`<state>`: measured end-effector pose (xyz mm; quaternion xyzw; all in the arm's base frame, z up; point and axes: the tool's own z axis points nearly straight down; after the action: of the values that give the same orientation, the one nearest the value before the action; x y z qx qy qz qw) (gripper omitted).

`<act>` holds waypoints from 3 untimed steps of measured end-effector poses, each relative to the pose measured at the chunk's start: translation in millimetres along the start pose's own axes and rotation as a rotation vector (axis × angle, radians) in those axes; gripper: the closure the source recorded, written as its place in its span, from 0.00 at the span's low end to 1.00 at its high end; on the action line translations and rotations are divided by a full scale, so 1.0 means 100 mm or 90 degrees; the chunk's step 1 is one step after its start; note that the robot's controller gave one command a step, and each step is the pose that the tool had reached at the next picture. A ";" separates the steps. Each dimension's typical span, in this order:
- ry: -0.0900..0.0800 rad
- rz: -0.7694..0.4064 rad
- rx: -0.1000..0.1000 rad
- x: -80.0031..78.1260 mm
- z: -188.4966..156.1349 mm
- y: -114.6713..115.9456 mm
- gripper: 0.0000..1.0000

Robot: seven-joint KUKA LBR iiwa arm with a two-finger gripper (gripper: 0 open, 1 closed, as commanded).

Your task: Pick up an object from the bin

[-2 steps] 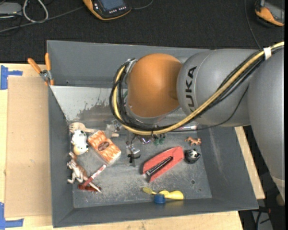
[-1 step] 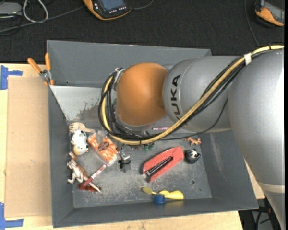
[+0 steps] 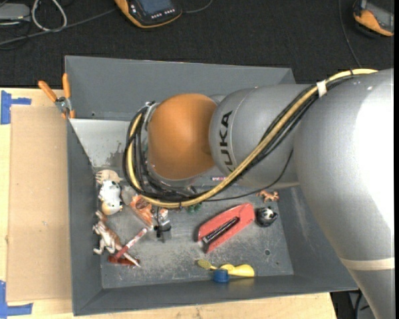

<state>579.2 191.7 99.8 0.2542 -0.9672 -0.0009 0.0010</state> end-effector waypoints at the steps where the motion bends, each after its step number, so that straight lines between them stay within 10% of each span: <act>1: -0.001 0.187 -0.001 -0.11 0.12 -0.13 0.00; 2: -0.010 -0.073 0.000 -0.03 0.28 -0.11 1.00; 3: -0.010 -0.072 -0.001 -0.03 0.28 -0.11 1.00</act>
Offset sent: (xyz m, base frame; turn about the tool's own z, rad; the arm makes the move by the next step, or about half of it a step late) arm 0.0063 -0.0102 -0.0298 -0.1167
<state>587.2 183.6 72.1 0.3084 -0.9512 -0.0035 -0.0065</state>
